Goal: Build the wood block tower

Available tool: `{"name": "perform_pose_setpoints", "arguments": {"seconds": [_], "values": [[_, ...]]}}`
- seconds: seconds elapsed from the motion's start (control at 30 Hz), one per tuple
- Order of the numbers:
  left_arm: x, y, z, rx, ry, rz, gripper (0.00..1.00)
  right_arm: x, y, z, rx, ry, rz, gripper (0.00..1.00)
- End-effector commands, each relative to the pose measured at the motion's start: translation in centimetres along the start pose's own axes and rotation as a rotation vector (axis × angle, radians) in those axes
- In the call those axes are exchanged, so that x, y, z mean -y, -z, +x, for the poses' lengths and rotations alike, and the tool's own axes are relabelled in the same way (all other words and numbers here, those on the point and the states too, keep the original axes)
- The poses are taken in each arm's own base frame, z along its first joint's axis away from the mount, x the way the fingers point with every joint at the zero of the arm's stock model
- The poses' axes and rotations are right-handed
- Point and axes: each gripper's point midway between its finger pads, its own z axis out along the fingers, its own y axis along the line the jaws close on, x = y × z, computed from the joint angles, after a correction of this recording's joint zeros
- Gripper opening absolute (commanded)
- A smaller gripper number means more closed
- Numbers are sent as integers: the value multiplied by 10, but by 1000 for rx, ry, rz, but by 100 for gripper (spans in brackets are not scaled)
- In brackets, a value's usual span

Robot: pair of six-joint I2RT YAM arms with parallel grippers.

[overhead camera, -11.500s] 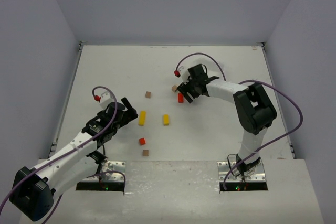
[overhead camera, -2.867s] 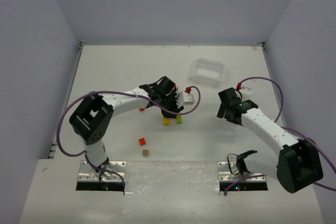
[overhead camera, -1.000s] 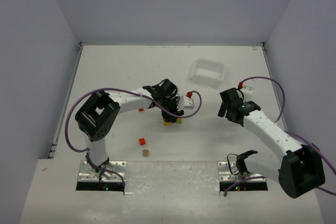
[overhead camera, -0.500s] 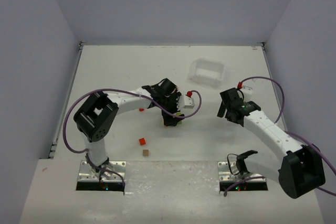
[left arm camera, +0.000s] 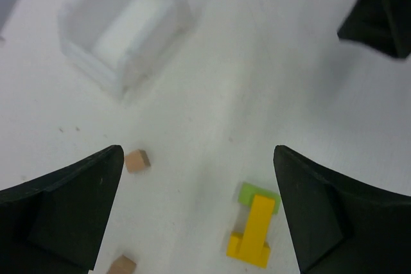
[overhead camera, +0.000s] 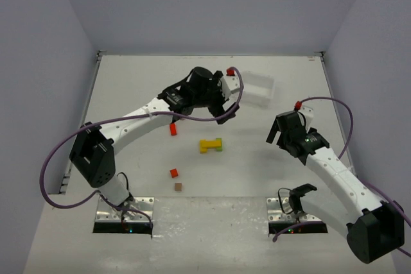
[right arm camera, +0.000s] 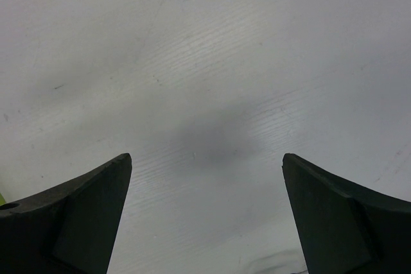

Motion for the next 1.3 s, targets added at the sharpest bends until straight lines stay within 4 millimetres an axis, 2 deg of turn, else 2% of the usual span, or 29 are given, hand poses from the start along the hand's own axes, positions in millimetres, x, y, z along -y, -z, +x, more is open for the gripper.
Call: {"name": "perform_pose_setpoints", "arguments": {"seconds": [0.0,0.07,0.13,0.17,0.23,0.27,0.3,0.33,0.37,0.47,0.5,0.57,0.67,0.77,0.83,0.87,0.93,0.97,1.0,1.03,1.13,1.27], "values": [[-55,18,-111,278,246,-254,100,-16,-1,-7,45,-5,-96,99],[-82,26,-127,337,369,-395,100,-29,0,-12,58,22,-165,99],[-99,35,-144,372,501,-477,100,-45,3,-18,70,71,-244,99],[-108,41,-140,354,549,-539,100,-58,6,-22,78,125,-317,99],[-109,47,-125,304,617,-587,100,-67,6,-28,100,154,-352,99],[-103,54,-103,258,684,-618,100,-74,6,-27,92,170,-385,99],[-103,74,-98,269,710,-668,100,-85,6,-28,95,203,-432,99],[-96,71,-60,208,750,-704,100,-92,7,-30,101,226,-459,99],[-96,87,-53,237,765,-746,100,-101,6,-31,103,261,-489,99],[-89,100,26,157,840,-841,100,-126,4,-32,116,360,-540,99],[-86,104,46,139,862,-849,100,-136,3,-32,122,399,-555,99],[-86,111,66,135,902,-850,100,-155,3,-32,148,467,-584,99],[-99,117,126,92,1021,-857,100,-197,-6,-36,157,578,-600,99],[-112,123,142,86,1011,-893,100,-230,-14,-50,175,623,-623,99],[-120,124,140,100,983,-912,100,-252,-34,-46,169,671,-647,98],[-124,123,140,99,965,-910,100,-264,-37,-53,182,679,-655,98],[-129,118,138,94,951,-895,100,-280,-52,-54,164,702,-645,98],[-132,119,135,99,945,-895,100,-279,-63,-45,137,723,-630,98],[-138,117,138,85,940,-907,100,-291,-64,-56,158,736,-634,97],[-141,115,142,71,939,-921,100,-298,-71,-58,155,753,-629,96],[-145,109,147,64,937,-925,100,-311,-85,-58,141,773,-621,93],[-149,97,153,43,934,-889,100,-327,-102,-56,123,786,-627,83]]}}
